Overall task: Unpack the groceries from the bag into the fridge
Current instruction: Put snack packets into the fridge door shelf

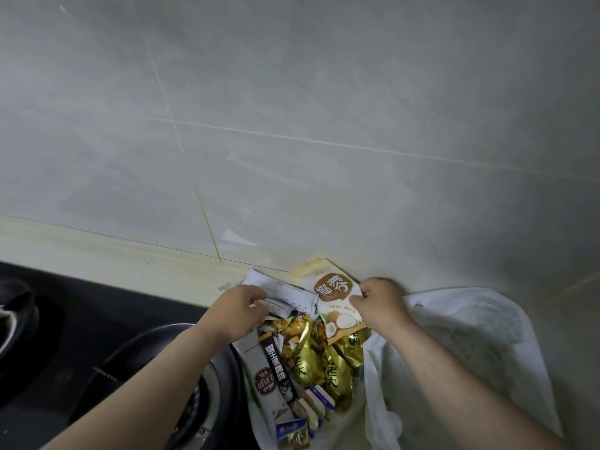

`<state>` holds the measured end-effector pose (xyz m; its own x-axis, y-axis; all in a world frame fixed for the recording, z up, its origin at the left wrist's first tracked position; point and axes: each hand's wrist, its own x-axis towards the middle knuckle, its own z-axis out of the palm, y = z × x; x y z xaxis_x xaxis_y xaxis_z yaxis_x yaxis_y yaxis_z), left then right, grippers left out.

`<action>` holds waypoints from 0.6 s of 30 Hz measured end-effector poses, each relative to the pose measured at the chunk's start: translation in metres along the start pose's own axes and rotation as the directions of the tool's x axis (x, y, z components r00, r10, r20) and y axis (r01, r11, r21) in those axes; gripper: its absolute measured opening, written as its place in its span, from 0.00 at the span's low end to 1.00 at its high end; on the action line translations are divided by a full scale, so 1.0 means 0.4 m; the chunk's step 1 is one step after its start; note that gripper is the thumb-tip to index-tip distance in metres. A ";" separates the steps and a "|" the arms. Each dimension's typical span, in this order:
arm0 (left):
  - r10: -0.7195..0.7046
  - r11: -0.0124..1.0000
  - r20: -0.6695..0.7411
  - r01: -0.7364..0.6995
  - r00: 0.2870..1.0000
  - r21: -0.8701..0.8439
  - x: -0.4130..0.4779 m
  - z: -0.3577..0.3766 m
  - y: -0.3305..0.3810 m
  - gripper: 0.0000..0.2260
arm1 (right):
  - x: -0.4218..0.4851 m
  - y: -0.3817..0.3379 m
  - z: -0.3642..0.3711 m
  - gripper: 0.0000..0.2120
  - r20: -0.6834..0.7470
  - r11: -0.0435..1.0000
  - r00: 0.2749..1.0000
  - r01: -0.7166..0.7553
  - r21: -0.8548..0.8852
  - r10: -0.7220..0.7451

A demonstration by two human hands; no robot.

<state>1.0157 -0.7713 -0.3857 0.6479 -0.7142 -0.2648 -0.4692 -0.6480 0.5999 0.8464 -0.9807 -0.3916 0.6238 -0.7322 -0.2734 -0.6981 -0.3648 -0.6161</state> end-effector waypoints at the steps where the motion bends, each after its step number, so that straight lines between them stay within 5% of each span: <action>1: 0.004 1.000 -0.006 -0.004 1.000 -0.006 -0.002 0.000 0.003 0.17 | -0.003 -0.001 -0.001 0.08 -0.014 0.999 1.000 0.006 0.035 -0.005; 7: 0.037 0.982 -0.064 -0.048 0.997 -0.185 -0.024 0.011 0.041 0.14 | -0.057 -0.023 -0.042 0.06 -0.155 0.968 0.986 0.098 0.232 -0.063; 10: 0.017 0.924 -0.053 -0.036 0.998 -0.380 -0.041 0.019 0.070 0.12 | -0.095 -0.063 -0.051 0.06 -0.098 0.911 0.994 0.086 0.403 -0.050; 15: -0.058 0.642 0.064 0.087 0.996 -0.761 -0.069 -0.010 0.086 0.06 | -0.133 -0.143 -0.008 0.06 0.045 0.802 0.997 0.019 0.597 -0.058; 18: -0.091 0.548 0.076 0.113 0.993 -0.829 -0.085 -0.031 0.065 0.04 | -0.145 -0.185 0.037 0.05 0.100 0.761 0.994 -0.037 0.647 -0.037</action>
<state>0.9892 -0.7605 -0.3518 0.6404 -0.6706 -0.3745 0.3139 -0.2166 0.9244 0.8671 -0.9027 -0.3411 0.6815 -0.6568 -0.3228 -0.3269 0.1214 -0.9372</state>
